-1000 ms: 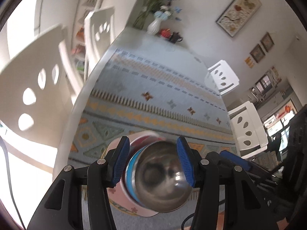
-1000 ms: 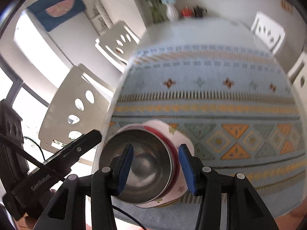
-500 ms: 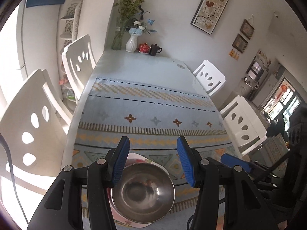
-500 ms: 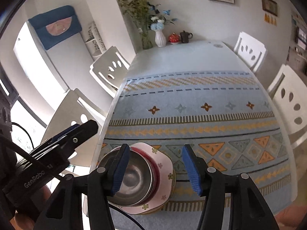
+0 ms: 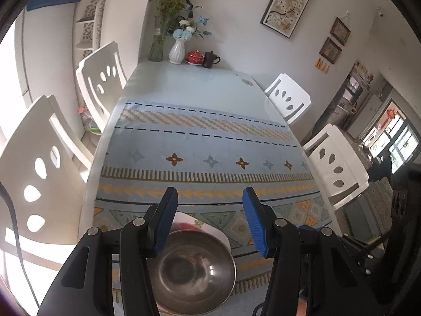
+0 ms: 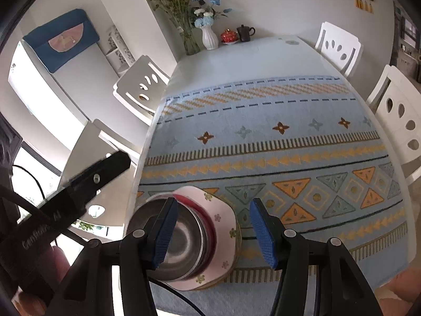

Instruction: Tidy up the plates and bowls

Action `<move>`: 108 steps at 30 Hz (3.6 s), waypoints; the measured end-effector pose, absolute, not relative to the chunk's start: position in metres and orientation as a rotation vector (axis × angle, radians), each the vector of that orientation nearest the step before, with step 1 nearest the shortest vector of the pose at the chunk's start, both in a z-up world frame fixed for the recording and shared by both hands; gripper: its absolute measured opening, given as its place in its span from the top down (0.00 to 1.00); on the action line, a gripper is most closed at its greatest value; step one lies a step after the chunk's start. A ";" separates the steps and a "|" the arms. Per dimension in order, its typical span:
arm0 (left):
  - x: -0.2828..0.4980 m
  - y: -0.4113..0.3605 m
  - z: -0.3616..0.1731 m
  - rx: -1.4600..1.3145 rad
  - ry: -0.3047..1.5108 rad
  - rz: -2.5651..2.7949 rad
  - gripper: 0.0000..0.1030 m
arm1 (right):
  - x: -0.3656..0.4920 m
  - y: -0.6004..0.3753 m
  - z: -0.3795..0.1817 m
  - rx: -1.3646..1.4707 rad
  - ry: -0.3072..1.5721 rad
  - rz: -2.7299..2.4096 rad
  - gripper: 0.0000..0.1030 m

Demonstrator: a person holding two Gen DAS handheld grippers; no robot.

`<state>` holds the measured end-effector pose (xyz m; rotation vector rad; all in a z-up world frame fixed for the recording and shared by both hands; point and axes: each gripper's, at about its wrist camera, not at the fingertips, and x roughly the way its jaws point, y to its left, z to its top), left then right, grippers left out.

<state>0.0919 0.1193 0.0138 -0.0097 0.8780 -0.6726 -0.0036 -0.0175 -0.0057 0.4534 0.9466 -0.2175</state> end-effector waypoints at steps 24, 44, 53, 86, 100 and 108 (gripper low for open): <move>0.106 0.064 -0.006 0.084 0.966 -0.404 0.52 | 0.040 -0.087 -0.037 0.415 1.026 -0.159 0.47; 0.117 0.057 -0.011 0.113 0.995 -0.294 0.52 | 0.071 -0.101 -0.050 0.426 1.083 -0.073 0.47; 0.117 0.081 -0.004 0.095 0.988 -0.225 0.51 | 0.090 -0.076 -0.051 0.403 1.097 0.014 0.47; 0.118 0.095 0.015 0.081 0.902 -0.078 0.36 | 0.093 -0.062 -0.048 0.285 1.113 0.000 0.47; 0.123 0.092 0.018 0.124 0.890 -0.042 0.33 | 0.090 -0.063 -0.048 0.280 1.114 -0.015 0.47; 0.126 0.064 0.017 0.121 0.889 -0.118 0.33 | 0.090 -0.081 -0.041 0.235 1.090 -0.097 0.47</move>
